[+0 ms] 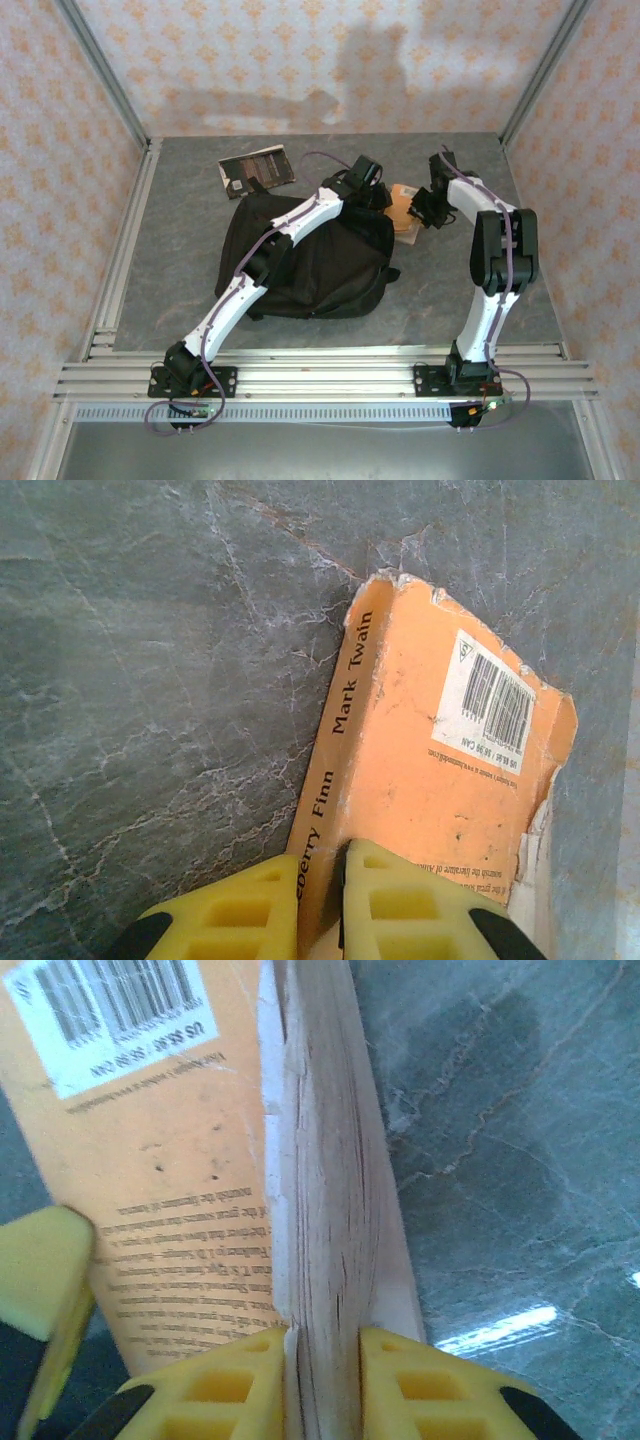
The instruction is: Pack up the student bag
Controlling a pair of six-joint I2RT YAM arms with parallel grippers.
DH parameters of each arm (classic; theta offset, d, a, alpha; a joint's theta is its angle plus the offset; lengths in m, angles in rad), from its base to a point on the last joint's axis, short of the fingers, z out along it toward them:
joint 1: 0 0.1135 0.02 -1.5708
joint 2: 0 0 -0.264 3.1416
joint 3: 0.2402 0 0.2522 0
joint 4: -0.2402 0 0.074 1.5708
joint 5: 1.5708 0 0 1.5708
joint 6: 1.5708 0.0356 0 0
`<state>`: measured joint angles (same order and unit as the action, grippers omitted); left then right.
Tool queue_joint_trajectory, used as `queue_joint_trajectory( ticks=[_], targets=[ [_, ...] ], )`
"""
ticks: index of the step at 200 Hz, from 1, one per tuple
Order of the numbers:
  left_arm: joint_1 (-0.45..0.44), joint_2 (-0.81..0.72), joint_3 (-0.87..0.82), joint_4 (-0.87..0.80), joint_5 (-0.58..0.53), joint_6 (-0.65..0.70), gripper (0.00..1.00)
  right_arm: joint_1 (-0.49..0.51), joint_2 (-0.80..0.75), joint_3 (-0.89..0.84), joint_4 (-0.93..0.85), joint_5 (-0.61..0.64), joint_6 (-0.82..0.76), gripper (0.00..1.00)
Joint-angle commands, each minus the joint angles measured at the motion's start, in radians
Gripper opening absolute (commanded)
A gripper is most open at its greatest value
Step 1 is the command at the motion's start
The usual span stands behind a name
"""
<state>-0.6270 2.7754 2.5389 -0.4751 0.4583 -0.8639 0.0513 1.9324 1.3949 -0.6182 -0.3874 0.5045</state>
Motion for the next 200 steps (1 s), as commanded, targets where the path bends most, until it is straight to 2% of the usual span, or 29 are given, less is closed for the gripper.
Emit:
queue_joint_trajectory(
  ticks=[1, 18, 30, 59, 67, 91, 105, 131, 156, 180, 200],
  targets=[
    [-0.07, 0.034, -0.003, -0.105, 0.068, -0.011, 0.14, 0.021, -0.042, -0.01, 0.214, -0.111, 0.046, 0.22],
    [-0.069, 0.032, -0.003, -0.107, 0.069, -0.011, 0.13, 0.022, -0.031, -0.003, 0.208, -0.111, 0.057, 0.3],
    [-0.069, 0.031, -0.003, -0.105, 0.069, -0.016, 0.13, 0.022, -0.02, 0.004, 0.192, -0.108, 0.049, 0.3],
    [-0.056, 0.009, 0.001, -0.118, 0.064, -0.028, 0.13, 0.022, -0.03, 0.005, 0.151, -0.041, 0.022, 0.04],
    [-0.046, 0.001, 0.014, -0.144, 0.052, -0.028, 0.14, 0.022, -0.037, 0.016, 0.117, 0.005, 0.011, 0.0],
    [0.006, -0.018, 0.128, -0.294, 0.016, -0.018, 0.31, 0.022, -0.062, 0.06, 0.021, 0.176, -0.007, 0.0],
    [0.039, -0.076, 0.124, -0.319, 0.002, -0.013, 0.38, 0.023, -0.077, 0.101, -0.021, 0.267, -0.008, 0.0],
    [0.083, -0.229, 0.06, -0.326, -0.033, 0.022, 0.48, 0.054, -0.1, 0.201, -0.077, 0.401, -0.018, 0.0],
    [0.115, -0.354, 0.041, -0.421, -0.084, 0.073, 0.56, 0.126, -0.108, 0.347, -0.136, 0.51, -0.086, 0.0],
    [0.142, -0.495, -0.049, -0.492, -0.137, 0.134, 0.63, 0.195, -0.136, 0.433, -0.16, 0.568, -0.116, 0.0],
    [0.158, -0.634, -0.2, -0.475, -0.166, 0.159, 0.73, 0.248, -0.174, 0.46, -0.166, 0.539, -0.116, 0.0]
  ],
)
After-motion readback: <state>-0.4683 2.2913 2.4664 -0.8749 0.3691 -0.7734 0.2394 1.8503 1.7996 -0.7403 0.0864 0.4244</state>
